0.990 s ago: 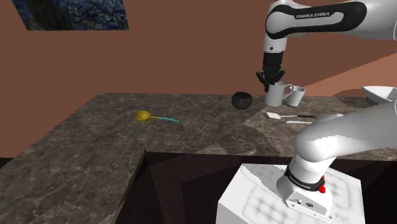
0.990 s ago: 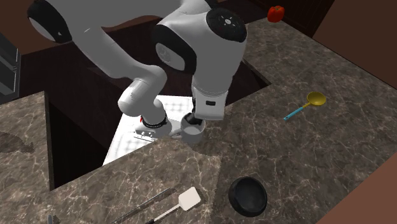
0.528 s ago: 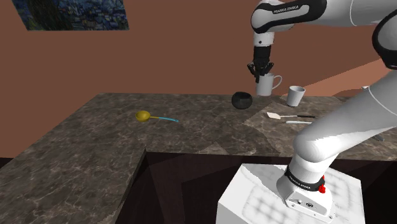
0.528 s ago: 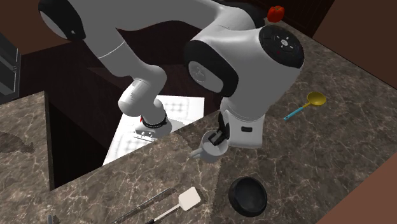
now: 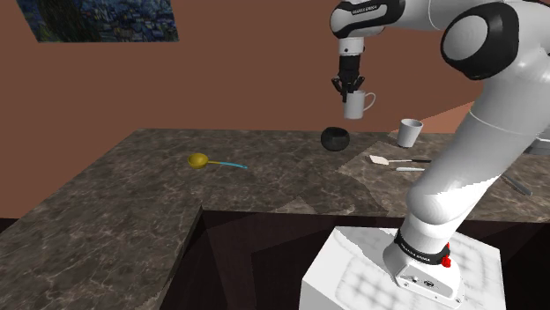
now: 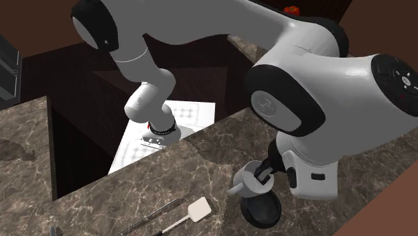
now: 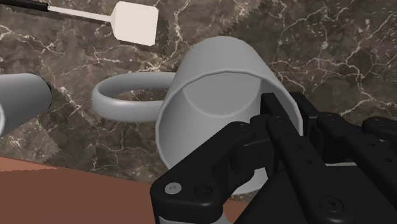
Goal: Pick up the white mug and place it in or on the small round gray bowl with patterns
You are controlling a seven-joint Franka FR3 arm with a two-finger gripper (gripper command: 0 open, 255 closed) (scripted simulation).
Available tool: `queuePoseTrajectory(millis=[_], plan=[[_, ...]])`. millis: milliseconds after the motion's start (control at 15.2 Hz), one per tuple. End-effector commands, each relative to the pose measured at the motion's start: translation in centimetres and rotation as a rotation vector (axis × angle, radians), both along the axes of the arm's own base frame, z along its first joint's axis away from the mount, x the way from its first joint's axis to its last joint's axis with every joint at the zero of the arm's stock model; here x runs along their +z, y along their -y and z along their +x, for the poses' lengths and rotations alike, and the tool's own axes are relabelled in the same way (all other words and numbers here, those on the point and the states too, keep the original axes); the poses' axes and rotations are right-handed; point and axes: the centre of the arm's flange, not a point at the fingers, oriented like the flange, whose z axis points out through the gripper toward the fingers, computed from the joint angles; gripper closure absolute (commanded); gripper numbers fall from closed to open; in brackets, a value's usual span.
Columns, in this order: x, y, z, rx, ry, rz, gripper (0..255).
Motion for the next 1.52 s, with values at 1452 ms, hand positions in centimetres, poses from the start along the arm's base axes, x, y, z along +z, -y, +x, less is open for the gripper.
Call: queuePoseTrajectory(millis=[1452], plan=[[-10.0, 4.1, 4.6, 0.001, 0.0, -0.001, 255]])
